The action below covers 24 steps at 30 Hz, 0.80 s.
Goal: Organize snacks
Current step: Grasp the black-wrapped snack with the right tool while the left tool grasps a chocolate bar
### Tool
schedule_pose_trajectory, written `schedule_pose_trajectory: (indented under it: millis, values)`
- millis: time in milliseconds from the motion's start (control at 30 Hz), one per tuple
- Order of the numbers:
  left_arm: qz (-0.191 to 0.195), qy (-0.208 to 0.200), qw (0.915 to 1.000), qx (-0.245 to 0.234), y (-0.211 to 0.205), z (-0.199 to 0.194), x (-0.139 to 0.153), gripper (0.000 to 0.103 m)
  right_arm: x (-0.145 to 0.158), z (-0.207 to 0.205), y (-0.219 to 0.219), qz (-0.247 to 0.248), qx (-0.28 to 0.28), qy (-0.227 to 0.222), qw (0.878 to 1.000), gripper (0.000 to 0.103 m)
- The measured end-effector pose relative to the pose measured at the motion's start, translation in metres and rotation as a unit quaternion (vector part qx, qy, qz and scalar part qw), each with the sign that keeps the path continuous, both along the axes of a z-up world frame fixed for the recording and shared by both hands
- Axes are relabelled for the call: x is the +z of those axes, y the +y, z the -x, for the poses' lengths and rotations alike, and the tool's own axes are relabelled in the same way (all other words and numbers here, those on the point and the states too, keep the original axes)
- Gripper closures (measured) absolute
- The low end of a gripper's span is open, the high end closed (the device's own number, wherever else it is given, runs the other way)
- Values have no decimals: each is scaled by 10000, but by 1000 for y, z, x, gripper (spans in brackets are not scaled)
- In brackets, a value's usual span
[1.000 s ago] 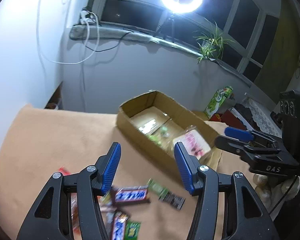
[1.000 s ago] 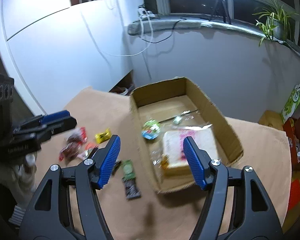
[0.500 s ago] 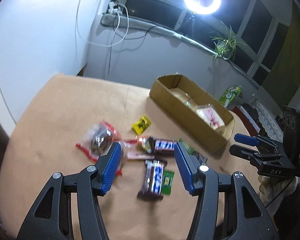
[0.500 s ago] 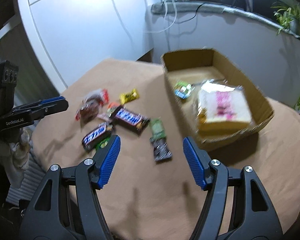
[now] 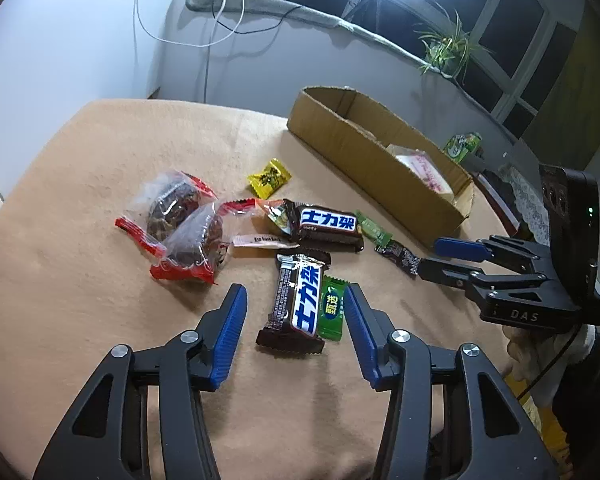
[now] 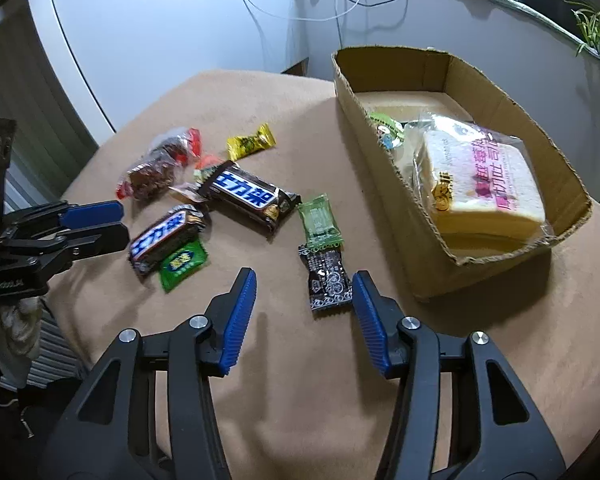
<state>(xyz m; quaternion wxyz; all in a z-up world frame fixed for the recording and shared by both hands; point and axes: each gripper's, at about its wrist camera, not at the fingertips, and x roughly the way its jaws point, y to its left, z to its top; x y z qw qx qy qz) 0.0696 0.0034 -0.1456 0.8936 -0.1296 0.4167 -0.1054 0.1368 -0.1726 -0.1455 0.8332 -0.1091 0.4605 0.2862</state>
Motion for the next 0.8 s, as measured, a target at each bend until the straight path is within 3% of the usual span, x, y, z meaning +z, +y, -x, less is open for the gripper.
schedule_pose_trajectory:
  millis: [267,433,567,633,800]
  values:
    - [-219,85,9997,-111,-8,-8,-9,56,-15,-12,7,270,-112,42,9996,55]
    - [-319,156,9993,-133,-12,-15,-16,57,-20,-16,9,362,-121,86,9992,62]
    - [-357,212,9990,-135,-13,-19,-21,62,-21,-15,11,403,-91,81,9991,65]
    - [-323,232,9991,-155,-13,-21,-24,67,-20,-15,12,387,-67,115,9992,73]
    - [-353,199,9989,-216,-16,-21,-25,73,-20,-14,15,442,-35,111,9990,75]
